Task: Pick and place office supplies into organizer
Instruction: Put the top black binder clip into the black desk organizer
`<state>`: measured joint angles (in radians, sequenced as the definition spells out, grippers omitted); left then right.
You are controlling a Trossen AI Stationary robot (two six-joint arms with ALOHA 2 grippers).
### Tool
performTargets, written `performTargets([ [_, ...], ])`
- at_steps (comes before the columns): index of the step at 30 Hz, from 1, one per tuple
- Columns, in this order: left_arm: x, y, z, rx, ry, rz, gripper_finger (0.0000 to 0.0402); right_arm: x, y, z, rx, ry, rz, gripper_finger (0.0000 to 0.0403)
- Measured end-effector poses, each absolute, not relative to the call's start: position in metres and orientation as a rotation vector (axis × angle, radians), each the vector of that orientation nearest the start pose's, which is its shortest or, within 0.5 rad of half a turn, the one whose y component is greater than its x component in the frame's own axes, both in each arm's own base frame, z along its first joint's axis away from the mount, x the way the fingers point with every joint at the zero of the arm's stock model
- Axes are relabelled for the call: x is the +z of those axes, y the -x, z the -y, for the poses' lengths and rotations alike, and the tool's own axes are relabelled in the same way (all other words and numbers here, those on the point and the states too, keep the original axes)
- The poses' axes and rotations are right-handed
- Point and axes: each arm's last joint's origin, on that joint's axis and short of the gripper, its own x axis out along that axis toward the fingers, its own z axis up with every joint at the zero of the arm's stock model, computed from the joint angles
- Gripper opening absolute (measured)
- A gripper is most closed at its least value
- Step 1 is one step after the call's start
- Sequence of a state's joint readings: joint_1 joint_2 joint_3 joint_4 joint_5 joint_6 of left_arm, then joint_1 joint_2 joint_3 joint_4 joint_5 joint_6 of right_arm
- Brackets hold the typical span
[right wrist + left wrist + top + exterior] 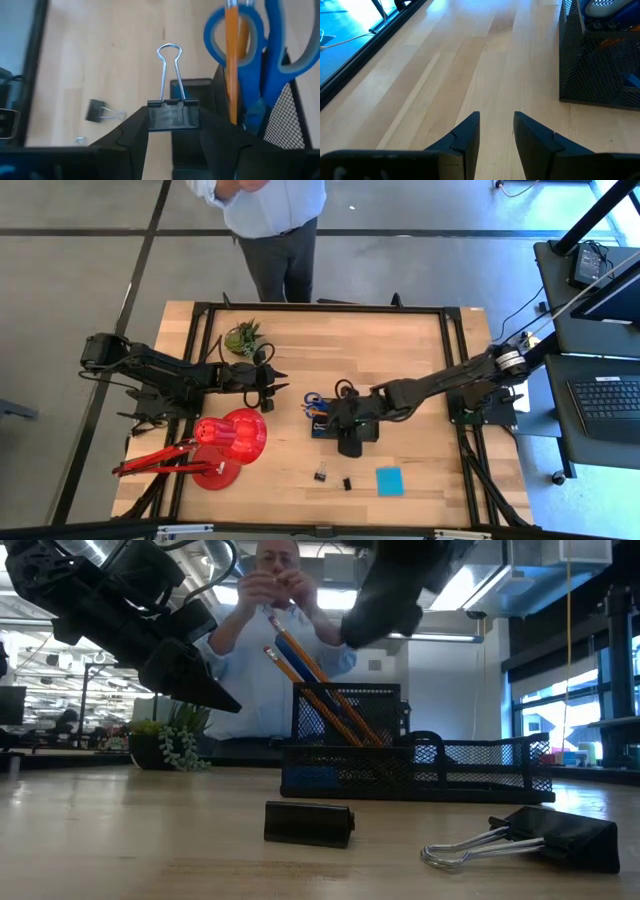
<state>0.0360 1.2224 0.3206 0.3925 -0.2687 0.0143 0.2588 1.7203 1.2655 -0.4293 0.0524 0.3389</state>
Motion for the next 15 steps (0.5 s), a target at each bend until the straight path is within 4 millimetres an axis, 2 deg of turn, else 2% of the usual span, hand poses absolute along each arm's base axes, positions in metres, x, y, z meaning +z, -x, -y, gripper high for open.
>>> performTargets([
  [5,0.150,-0.212,-0.015,0.294,-0.074,-0.513,0.0113,0.213,-0.362,-0.094,-0.014,-0.151,-0.954,0.0158],
  [15,0.149,-0.211,-0.015,0.294,-0.074,-0.520,0.0113,0.194,-0.367,-0.094,-0.059,-0.141,-1.005,0.0158],
])
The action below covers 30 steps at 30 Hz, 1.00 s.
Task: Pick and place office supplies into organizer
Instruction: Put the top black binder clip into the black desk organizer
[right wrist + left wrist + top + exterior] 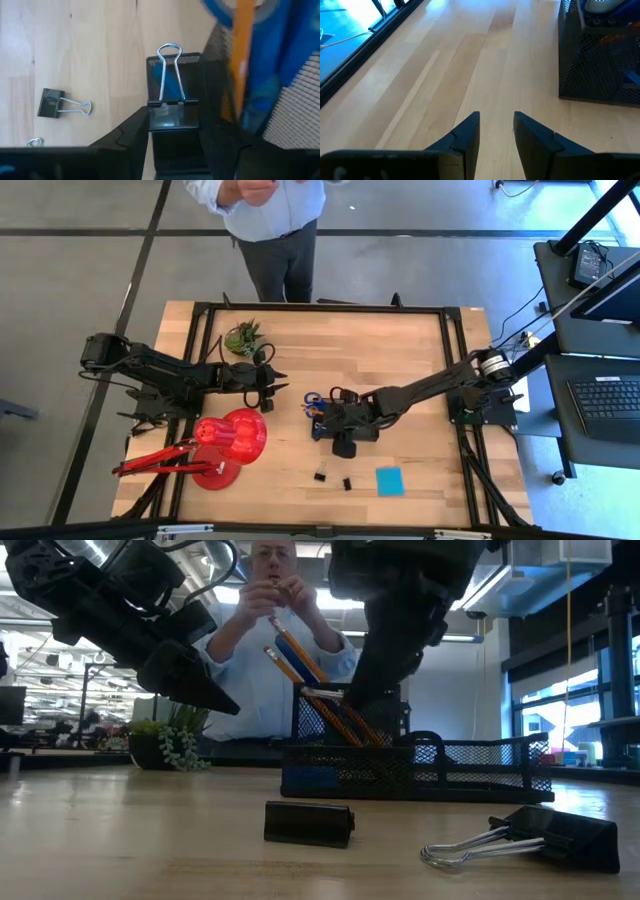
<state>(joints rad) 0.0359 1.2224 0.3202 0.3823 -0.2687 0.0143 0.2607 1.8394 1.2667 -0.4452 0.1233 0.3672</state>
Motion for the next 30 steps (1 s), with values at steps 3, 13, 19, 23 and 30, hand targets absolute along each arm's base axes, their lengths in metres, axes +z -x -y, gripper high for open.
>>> performTargets([
  [3,0.149,-0.211,-0.015,0.294,-0.075,-0.524,0.0113,0.185,-0.369,-0.095,-0.066,-0.131,-1.031,0.0158],
  [13,0.149,-0.211,-0.015,0.294,-0.075,-0.526,0.0113,0.171,-0.371,-0.094,-0.101,-0.099,-1.064,0.0158],
  [19,0.149,-0.211,-0.015,0.294,-0.075,-0.526,0.0113,0.171,-0.370,-0.092,-0.149,-0.070,-1.059,0.0158],
  [23,0.149,-0.211,-0.015,0.293,-0.075,-0.526,0.0113,0.171,-0.370,-0.092,-0.151,-0.067,-1.063,0.0158],
  [30,0.149,-0.211,-0.015,0.294,-0.075,-0.526,0.0113,0.171,-0.369,-0.092,-0.152,-0.068,-1.066,0.0158],
])
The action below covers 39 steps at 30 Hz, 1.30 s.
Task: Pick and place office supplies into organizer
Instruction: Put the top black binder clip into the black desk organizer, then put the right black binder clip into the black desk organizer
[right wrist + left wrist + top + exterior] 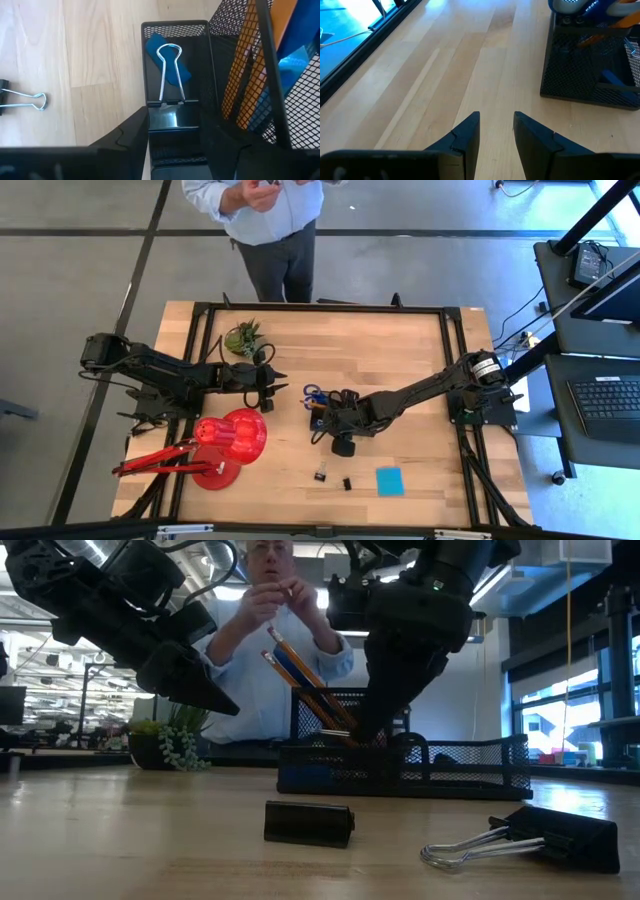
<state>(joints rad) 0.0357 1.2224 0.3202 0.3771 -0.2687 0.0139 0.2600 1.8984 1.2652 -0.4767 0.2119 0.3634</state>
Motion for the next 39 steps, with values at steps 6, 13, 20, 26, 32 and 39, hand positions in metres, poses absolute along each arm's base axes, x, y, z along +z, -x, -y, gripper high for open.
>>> performTargets([
  [6,0.149,-0.211,-0.015,0.294,-0.075,-0.526,0.0113,0.171,-0.370,-0.091,-0.173,-0.103,-1.063,0.0160],
  [13,0.149,-0.211,-0.015,0.294,-0.075,-0.526,0.0113,0.171,-0.370,-0.089,-0.191,-0.114,-1.059,0.0191],
  [20,0.149,-0.211,-0.015,0.294,-0.075,-0.526,0.0113,0.171,-0.370,-0.089,-0.190,-0.114,-1.059,0.0228],
  [26,0.149,-0.211,-0.015,0.294,-0.075,-0.526,0.0113,0.171,-0.370,-0.089,-0.178,-0.089,-1.066,0.0241],
  [32,0.149,-0.211,-0.015,0.294,-0.075,-0.526,0.0113,0.183,-0.362,-0.094,-0.161,-0.076,-1.070,0.0238],
  [39,0.149,-0.211,-0.015,0.294,-0.075,-0.526,0.0113,0.214,-0.352,-0.102,-0.067,-0.090,-1.000,0.0238],
])
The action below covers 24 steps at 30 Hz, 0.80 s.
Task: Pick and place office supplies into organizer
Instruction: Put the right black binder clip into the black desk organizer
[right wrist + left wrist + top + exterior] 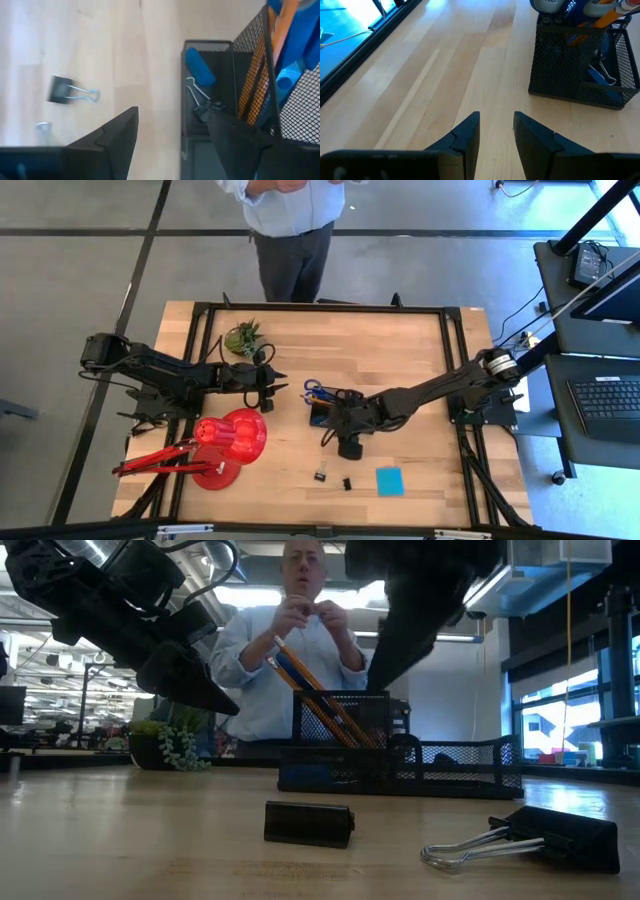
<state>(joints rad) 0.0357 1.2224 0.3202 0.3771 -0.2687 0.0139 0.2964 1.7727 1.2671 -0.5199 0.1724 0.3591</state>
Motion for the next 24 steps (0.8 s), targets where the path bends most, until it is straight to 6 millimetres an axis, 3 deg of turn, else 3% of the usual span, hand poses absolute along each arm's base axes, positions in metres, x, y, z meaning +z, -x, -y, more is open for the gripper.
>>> performTargets([
  [4,0.149,-0.211,-0.015,0.285,-0.105,-0.530,0.0113,0.223,-0.349,-0.105,0.019,-0.117,-0.990,0.0238],
  [14,0.149,-0.211,-0.015,0.282,-0.118,-0.533,0.0113,0.224,-0.346,-0.114,0.291,-0.154,-1.032,0.0239],
  [24,0.148,-0.211,-0.015,0.281,-0.119,-0.545,0.0113,0.229,-0.342,-0.146,0.240,-0.011,-0.905,0.0228],
])
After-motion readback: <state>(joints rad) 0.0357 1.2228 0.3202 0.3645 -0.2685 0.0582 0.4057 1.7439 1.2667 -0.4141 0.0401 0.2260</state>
